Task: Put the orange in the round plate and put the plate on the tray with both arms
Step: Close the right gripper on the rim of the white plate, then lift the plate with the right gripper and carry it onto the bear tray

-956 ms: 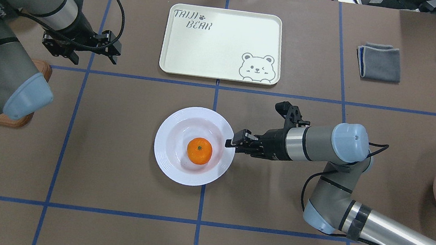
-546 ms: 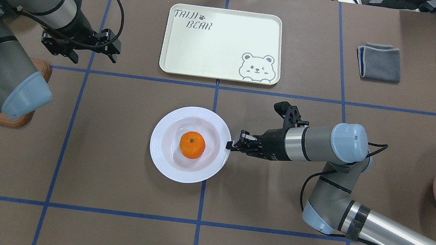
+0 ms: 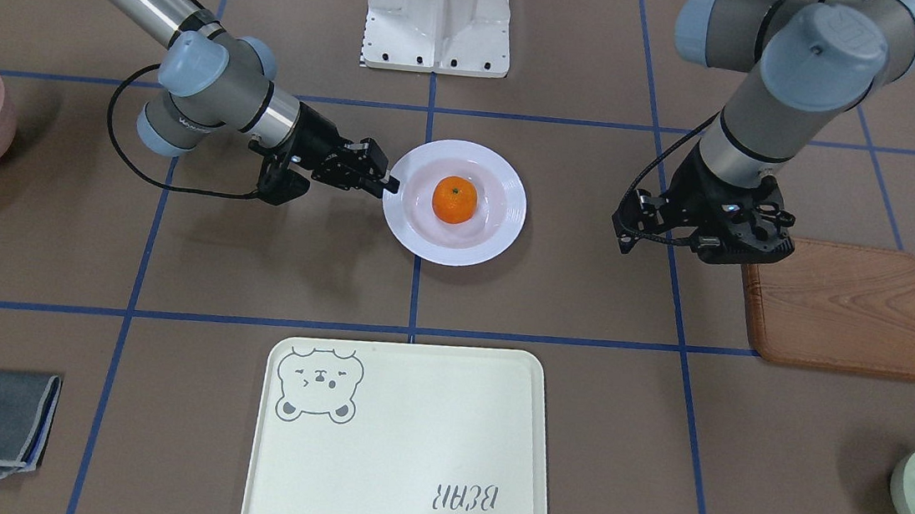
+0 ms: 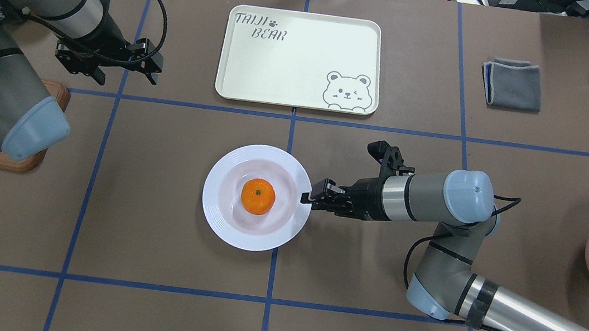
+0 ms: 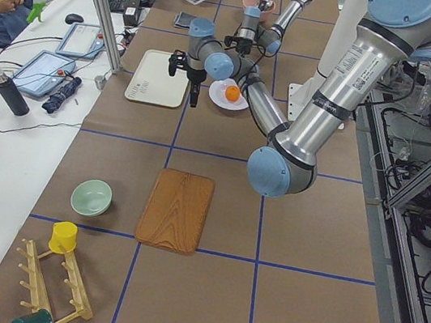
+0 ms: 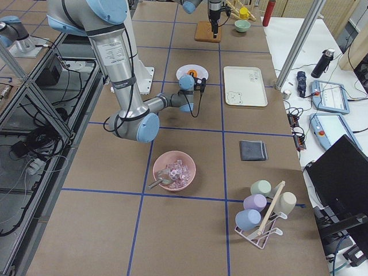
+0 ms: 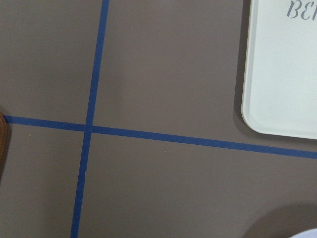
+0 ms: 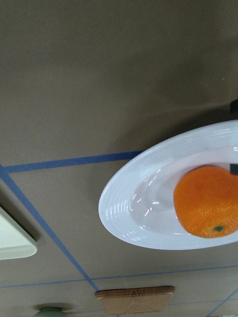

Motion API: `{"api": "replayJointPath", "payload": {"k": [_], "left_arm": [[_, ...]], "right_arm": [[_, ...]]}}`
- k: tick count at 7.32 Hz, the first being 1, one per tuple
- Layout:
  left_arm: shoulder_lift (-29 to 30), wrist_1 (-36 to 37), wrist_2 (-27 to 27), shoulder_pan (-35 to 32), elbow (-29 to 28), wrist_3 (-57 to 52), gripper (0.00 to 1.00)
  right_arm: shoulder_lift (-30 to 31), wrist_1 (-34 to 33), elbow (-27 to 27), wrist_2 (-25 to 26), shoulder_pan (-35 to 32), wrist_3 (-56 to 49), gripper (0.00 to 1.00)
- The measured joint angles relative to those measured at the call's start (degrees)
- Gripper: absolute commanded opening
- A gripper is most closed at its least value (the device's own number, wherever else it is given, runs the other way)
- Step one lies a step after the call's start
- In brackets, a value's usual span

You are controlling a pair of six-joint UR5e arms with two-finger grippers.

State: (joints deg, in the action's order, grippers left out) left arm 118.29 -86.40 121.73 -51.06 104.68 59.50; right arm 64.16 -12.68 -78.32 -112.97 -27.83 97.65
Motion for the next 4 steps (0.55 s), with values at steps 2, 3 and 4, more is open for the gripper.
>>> {"api": "replayJointPath", "payload": {"k": [2, 3, 4], "left_arm": [[-0.1, 0.0, 0.0, 0.0, 0.0, 0.0, 0.98], [-0.1, 0.0, 0.0, 0.0, 0.1, 0.0, 0.98], [-0.1, 0.0, 0.0, 0.0, 0.2, 0.1, 0.98]], "right_arm": [[-0.1, 0.0, 0.1, 0.2, 0.4, 0.0, 0.68], [-0.2, 0.0, 0.3, 0.3, 0.6, 0.0, 0.67], [-0.6, 0.0, 0.4, 0.5, 0.8, 0.3, 0.64]]}}
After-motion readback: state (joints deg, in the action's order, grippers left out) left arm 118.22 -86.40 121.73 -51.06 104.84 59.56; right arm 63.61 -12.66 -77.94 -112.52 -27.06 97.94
